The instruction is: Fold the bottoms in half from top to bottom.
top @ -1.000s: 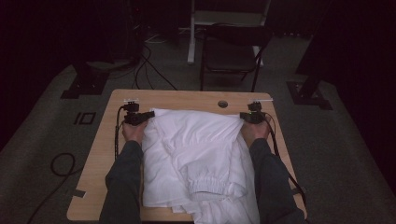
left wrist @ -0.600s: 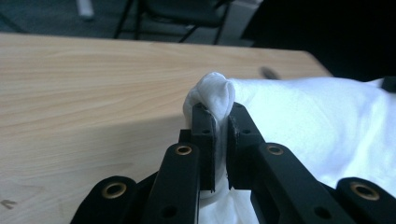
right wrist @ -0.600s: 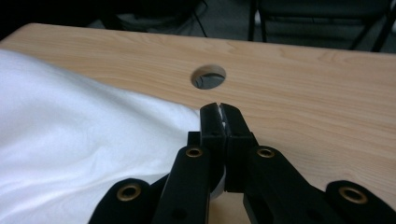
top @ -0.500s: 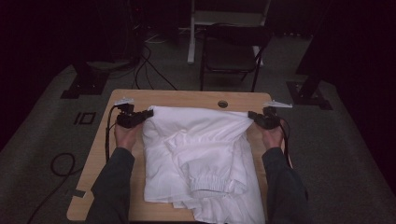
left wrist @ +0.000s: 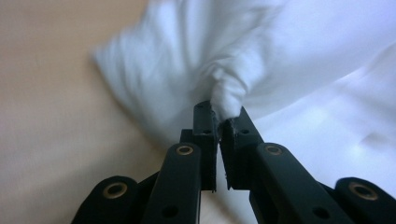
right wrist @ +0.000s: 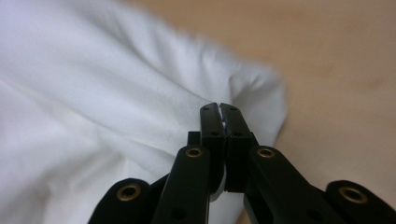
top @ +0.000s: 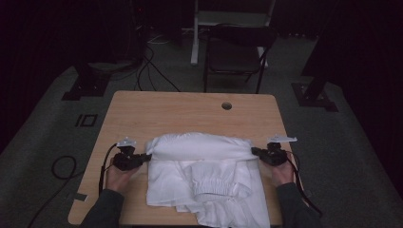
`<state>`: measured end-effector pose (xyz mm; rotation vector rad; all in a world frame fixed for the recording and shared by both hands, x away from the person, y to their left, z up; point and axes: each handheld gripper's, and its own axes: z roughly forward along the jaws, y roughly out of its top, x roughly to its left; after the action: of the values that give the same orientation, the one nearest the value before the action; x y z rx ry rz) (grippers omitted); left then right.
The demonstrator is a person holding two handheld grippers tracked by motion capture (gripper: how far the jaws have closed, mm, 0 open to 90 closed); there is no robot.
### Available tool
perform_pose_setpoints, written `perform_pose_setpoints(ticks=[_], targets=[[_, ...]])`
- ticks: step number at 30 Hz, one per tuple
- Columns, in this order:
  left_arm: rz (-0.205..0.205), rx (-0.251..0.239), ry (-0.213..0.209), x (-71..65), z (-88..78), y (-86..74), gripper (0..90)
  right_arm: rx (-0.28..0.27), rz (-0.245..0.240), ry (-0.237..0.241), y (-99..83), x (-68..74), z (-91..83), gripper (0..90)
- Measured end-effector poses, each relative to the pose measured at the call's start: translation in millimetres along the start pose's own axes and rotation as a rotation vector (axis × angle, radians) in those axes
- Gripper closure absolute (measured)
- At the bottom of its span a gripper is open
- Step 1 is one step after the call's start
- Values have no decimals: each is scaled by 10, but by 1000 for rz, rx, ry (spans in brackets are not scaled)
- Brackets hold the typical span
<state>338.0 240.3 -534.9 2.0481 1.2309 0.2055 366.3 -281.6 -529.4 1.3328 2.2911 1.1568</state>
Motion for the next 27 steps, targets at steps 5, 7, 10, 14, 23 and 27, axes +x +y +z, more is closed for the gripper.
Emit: perform_pose_setpoints(ticks=[5,7,10,14,23,27], targets=[[4,19,35,-9,115,-34,888,73,-36,-14,-115,111,205,892],[4,18,41,-17,127,-16,889,80,-45,-26,-87,126,226,892],[7,14,42,-17,117,-15,887,83,-53,-39,-75,150,237,892],[33,-84,-9,-43,-18,-25,635,73,-45,-29,-88,134,233,892],[66,-102,-47,-143,74,81,676,68,-32,-15,-91,133,242,890],[55,-74,-20,-96,215,133,847,76,-51,-22,-50,165,282,890]])
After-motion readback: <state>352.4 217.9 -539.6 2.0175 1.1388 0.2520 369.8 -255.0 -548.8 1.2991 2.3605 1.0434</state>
